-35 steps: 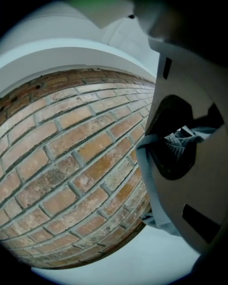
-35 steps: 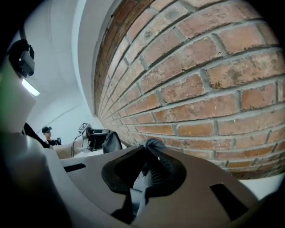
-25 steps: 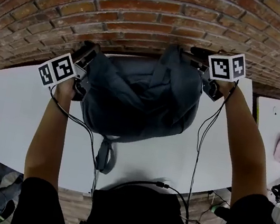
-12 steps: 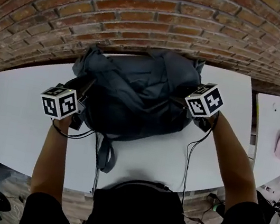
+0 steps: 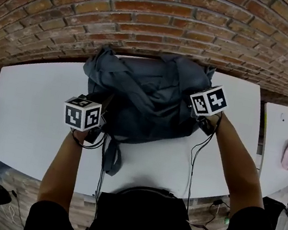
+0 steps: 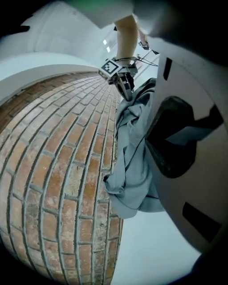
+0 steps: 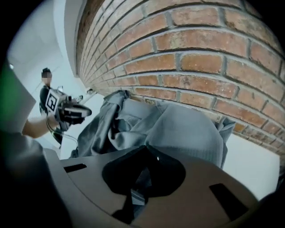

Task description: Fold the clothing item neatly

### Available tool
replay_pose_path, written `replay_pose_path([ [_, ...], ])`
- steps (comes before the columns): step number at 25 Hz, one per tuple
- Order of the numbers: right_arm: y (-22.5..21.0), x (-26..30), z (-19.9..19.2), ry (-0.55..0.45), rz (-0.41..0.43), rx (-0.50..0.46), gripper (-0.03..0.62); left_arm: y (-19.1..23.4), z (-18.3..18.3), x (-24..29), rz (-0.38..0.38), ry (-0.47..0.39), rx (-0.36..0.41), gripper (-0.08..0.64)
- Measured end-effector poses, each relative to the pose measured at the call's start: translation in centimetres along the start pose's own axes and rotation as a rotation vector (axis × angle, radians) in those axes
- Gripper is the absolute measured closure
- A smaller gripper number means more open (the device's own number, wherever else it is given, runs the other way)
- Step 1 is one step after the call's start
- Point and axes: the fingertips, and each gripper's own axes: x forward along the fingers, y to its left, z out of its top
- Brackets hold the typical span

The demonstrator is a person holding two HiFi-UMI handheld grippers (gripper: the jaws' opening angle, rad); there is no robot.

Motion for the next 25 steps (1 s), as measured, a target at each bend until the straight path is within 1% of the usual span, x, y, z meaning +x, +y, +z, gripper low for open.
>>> replay_pose_path([
  [2, -1.0, -0.9, 1.4, -0.055, 0.028, 0.098, 0.581, -0.3, -0.2, 0.0, -0.007, 0.012, 0.008, 0.56],
  [3, -2.0, -1.6, 2.3, -0.087, 0.024, 0.139, 0.581, -0.4, -0.3, 0.0, -0.013, 0.015, 0.005, 0.56],
  [6, -6.4, -3.8, 5.9, -0.207, -0.041, 0.251, 0.581, -0.7, -0.5, 0.0, -0.027, 0.016, -0.016, 0.56],
  [8, -10.3, -5.6, 8.1, -0.308, -0.117, 0.358, 0.581, -0.6, -0.8, 0.1, -0.03, 0.023, -0.023, 0.56],
  [9, -12.5, -6.5, 8.7, -0.357, -0.17, 0.42, 0.581, -0.6, -1.0, 0.2, -0.031, 0.029, -0.023, 0.56],
  [11, -16.7, -8.2, 8.8, -0.428, -0.304, 0.531, 0.581, -0.5, -1.1, 0.5, -0.032, 0.038, -0.021, 0.56],
  [12, -18.5, -8.8, 8.5, -0.446, -0.372, 0.564, 0.581, -0.5, -1.1, 0.6, -0.032, 0.042, -0.021, 0.56],
  [13, -19.8, -9.3, 8.0, -0.451, -0.434, 0.578, 0.581, -0.5, -1.1, 0.7, -0.032, 0.044, -0.022, 0.56],
  [15, -21.5, -10.0, 6.8, -0.438, -0.531, 0.562, 0.581, -0.6, -0.9, 0.9, -0.034, 0.046, -0.02, 0.56],
  [17, -22.6, -10.6, 5.6, -0.427, -0.607, 0.542, 0.581, -0.8, -0.6, 1.3, -0.034, 0.047, -0.008, 0.56],
  [18, -23.1, -10.8, 5.1, -0.426, -0.63, 0.545, 0.581, -0.7, -0.4, 1.4, -0.03, 0.048, 0.001, 0.56],
  [19, -23.5, -10.8, 4.7, -0.425, -0.638, 0.552, 0.581, -0.7, -0.2, 1.6, -0.026, 0.047, 0.01, 0.56],
  [21, -24.0, -10.6, 4.4, -0.418, -0.622, 0.558, 0.581, -0.5, 0.2, 1.8, -0.019, 0.042, 0.025, 0.56],
  [24, -23.9, -10.2, 5.6, -0.414, -0.537, 0.514, 0.578, -0.1, 1.6, 2.2, -0.003, 0.024, 0.054, 0.56],
  [25, -23.5, -10.2, 6.4, -0.422, -0.508, 0.488, 0.56, 0.2, 2.3, 2.4, 0.005, 0.017, 0.075, 0.56],
])
